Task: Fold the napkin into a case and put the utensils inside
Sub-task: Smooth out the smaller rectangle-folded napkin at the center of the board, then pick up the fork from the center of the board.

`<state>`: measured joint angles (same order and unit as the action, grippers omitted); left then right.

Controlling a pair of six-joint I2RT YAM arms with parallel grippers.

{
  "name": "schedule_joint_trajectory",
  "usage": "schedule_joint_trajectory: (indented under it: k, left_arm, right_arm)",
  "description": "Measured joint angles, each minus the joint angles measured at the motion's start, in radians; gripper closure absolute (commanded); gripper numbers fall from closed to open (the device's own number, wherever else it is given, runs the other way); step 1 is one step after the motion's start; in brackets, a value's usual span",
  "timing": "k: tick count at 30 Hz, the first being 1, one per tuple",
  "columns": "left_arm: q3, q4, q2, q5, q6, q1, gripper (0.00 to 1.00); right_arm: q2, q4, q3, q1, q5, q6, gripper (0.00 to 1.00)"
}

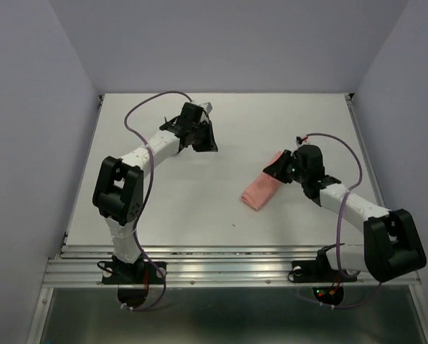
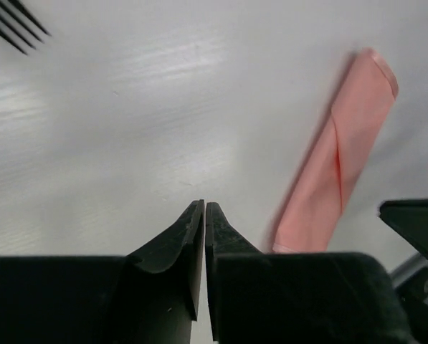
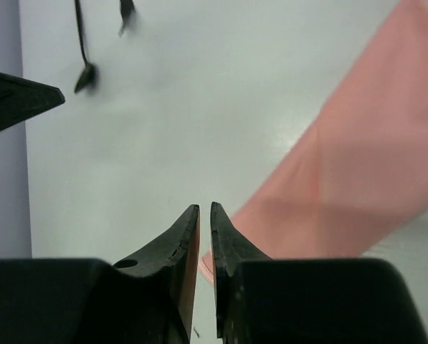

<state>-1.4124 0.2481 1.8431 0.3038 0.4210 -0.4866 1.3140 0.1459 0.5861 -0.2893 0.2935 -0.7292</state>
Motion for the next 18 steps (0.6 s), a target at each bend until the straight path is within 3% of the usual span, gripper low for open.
schedule_joint_trajectory:
  k: [5, 6, 10, 13, 18]
  left_arm:
    - [-0.169, 0.111, 0.024, -0.145, 0.001, 0.086, 0.60]
    - [-0.216, 0.124, 0.040, -0.169, 0.002, 0.101, 0.48]
    - [-0.411, 0.191, 0.172, -0.281, 0.011, 0.149, 0.25]
    - [-0.592, 0.239, 0.322, -0.335, 0.016, 0.152, 0.18]
    - [-0.850, 0.349, 0.568, -0.417, 0.034, 0.146, 0.17]
  right_arm:
    - [-0.082, -0.095, 0.127, 0.000, -0.122, 0.071, 0.74]
    - [-0.085, -0.111, 0.138, 0.000, -0.139, 0.081, 0.72]
    - [-0.082, -0.179, 0.146, 0.000, -0.180, 0.113, 0.66]
    - [-0.082, -0.225, 0.146, 0.000, -0.198, 0.132, 0.65]
    - [-0.083, -0.261, 0.146, 0.000, -0.217, 0.151, 0.64]
